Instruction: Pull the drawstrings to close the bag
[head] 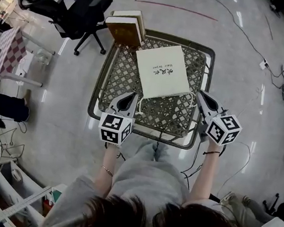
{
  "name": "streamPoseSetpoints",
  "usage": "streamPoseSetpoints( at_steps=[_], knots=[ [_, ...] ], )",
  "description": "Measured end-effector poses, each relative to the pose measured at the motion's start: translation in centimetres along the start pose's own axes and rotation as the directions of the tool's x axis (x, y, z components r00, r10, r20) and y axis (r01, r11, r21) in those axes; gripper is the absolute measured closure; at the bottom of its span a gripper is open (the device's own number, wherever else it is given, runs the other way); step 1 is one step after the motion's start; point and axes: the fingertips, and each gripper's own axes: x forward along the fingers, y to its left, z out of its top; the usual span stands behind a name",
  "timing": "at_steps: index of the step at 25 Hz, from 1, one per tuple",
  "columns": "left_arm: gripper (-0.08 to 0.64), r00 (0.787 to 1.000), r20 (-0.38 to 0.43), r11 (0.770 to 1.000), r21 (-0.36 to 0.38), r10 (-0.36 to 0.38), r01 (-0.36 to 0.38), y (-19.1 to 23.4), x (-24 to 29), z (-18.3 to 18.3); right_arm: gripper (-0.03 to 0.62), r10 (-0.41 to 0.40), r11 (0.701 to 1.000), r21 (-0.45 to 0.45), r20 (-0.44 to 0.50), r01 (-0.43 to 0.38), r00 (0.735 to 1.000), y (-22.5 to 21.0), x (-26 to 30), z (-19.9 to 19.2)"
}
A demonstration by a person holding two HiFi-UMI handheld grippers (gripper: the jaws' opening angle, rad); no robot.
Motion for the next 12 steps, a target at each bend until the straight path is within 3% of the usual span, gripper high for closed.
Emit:
streamPoseSetpoints(
  at_steps=[12],
  knots=[
    [0.535,0.992,-0.12,0.998,-0.065,-0.034,0.026,0.7,3.0,-4.3,0.571,-0.055,0.997,0.042,-0.096,0.059,0.994,-3.6,2.6,-4.1]
  ],
)
